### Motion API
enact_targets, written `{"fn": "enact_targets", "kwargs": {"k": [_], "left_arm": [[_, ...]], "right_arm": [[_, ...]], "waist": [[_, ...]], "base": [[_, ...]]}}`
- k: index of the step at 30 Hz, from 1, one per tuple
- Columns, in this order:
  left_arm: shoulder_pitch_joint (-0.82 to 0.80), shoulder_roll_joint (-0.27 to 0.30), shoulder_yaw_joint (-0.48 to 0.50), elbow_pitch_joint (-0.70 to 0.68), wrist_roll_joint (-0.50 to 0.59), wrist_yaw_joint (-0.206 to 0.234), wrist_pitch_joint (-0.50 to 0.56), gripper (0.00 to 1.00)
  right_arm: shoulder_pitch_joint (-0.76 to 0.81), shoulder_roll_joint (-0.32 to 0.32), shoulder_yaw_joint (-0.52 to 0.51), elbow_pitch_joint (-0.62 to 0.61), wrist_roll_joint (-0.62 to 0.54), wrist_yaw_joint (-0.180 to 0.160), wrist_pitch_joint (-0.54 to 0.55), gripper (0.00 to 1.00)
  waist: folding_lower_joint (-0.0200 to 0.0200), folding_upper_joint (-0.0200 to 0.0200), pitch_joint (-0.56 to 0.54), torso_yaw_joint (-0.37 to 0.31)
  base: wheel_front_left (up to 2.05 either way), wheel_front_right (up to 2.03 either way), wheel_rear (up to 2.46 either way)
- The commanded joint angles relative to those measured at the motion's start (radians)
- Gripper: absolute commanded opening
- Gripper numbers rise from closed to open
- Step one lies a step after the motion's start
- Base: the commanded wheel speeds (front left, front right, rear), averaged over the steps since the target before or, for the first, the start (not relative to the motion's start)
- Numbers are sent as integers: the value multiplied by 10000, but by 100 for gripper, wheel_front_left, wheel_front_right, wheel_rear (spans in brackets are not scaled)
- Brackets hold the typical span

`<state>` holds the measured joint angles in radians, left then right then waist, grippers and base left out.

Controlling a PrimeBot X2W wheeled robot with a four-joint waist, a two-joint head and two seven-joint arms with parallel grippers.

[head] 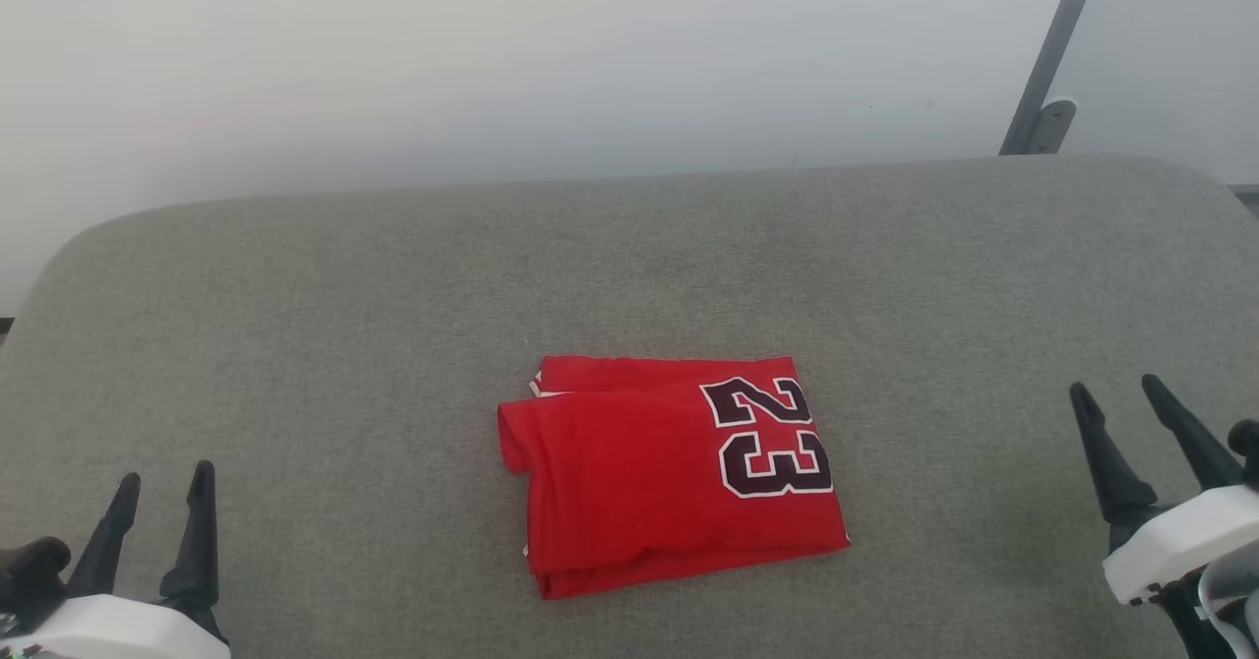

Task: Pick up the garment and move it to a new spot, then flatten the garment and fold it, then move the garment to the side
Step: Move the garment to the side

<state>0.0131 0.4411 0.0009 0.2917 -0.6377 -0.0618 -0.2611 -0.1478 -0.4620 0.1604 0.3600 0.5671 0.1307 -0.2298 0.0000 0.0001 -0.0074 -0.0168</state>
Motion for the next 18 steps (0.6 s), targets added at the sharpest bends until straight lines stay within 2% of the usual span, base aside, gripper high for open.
{"fn": "enact_targets", "kwargs": {"k": [1,9,18], "left_arm": [[6,5,22,-4,73,1,-50,100],[-33,-88,-20,-16,105,-65,-49,100],[-257,-316,-161,-2,191,-133,-50,100]], "right_arm": [[91,44,-8,-39,-18,0,38,100],[-153,43,529,-221,49,0,496,100],[-952,-63,1867,-482,467,0,1931,100]], "waist": [[0,-1,2,39],[0,-1,37,335],[0,-1,347,1046]], "base": [[0,0,0],[0,0,0],[0,0,0]]}}
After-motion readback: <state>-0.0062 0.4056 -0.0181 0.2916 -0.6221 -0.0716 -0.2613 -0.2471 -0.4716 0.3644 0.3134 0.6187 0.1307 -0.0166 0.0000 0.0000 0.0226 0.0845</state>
